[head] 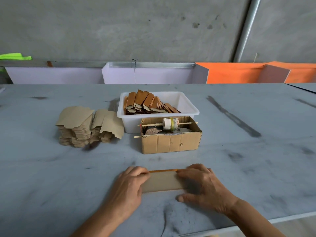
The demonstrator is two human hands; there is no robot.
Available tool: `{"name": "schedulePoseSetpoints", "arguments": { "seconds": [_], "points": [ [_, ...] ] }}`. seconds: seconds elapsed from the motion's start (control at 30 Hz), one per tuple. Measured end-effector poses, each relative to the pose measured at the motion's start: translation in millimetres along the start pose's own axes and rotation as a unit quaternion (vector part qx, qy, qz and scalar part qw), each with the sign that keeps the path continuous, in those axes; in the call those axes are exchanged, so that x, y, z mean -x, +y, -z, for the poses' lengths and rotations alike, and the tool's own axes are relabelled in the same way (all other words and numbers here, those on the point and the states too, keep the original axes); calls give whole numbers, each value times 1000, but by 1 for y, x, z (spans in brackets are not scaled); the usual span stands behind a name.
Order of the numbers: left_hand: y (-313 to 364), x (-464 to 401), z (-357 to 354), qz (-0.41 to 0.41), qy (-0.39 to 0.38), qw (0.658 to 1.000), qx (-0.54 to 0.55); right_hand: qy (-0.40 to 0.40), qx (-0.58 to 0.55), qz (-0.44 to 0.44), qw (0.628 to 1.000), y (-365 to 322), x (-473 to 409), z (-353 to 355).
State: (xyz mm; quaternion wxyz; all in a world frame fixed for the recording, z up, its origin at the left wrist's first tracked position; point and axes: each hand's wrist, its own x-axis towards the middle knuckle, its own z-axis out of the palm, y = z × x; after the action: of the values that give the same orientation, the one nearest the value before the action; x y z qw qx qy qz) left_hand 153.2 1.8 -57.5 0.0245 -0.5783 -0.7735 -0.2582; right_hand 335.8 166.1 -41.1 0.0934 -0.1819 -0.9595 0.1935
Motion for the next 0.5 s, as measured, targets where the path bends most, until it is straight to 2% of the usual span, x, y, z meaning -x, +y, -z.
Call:
{"name": "schedulePoseSetpoints", "arguments": {
  "seconds": [0.1,0.2,0.27,0.33,0.4,0.5],
  "points": [
    [1,2,4,25,7,999,43,21,23,28,999,1,-1,-3],
    [0,1,8,39,-19,997,63,82,7,61,995,-5,-4,-9],
    [1,-3,10,50,-33,995,86,103,-42,33,993,-8,-6,-11],
    [1,-7,11,72,-7,988,140,108,-127,-17,986,-11,-10,-7],
    [4,-13,13,128,38,963,236,111,-209,-63,969,-15,-15,1],
    [9,-22,18,249,82,874,408,155,-316,-119,928,-23,-21,11]
  ]
}}
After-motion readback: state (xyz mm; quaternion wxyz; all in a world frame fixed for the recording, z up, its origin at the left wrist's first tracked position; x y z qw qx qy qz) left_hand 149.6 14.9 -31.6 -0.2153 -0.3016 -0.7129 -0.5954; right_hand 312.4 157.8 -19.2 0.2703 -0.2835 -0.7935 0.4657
